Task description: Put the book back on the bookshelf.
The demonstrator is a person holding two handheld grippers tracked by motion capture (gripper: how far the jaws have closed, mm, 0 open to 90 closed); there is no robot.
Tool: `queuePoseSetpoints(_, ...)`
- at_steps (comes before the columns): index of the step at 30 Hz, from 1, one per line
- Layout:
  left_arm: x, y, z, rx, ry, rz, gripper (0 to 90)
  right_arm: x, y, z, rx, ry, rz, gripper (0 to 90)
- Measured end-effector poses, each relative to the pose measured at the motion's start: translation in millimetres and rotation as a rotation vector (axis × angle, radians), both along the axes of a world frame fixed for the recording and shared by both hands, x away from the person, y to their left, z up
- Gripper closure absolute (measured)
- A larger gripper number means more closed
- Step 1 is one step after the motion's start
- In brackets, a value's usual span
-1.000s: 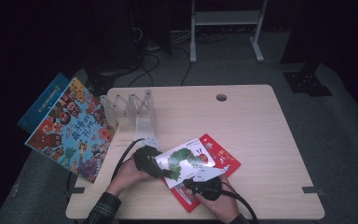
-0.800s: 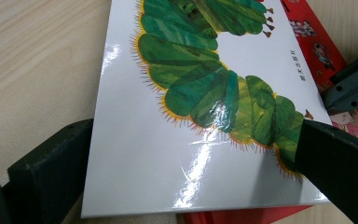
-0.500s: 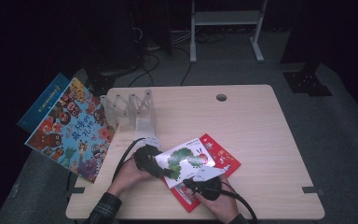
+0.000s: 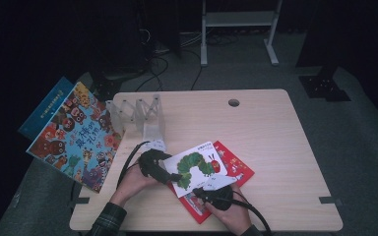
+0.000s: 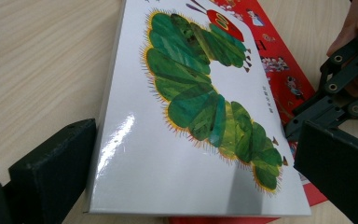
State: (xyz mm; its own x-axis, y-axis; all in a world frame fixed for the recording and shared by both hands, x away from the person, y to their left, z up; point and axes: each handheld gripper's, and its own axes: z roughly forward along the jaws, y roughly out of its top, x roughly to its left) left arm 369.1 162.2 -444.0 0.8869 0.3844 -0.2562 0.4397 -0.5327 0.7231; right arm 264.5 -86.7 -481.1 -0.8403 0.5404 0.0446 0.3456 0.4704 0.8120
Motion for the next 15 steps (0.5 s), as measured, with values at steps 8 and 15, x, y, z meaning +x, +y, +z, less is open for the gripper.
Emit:
queuePoseSetpoints(8, -3.7, 1.8, 10.2, -0.035, -0.023, -0.010, 0.0, 0.3, 0.7, 0.1, 0.001, 0.004, -0.002, 89.5)
queuePoseSetpoints(15, -7.5, 3.3, 21.4, -0.097, -0.026, -0.048, 2.9, 2.0, 4.2, 0.1, 0.000, 0.003, -0.002, 89.5)
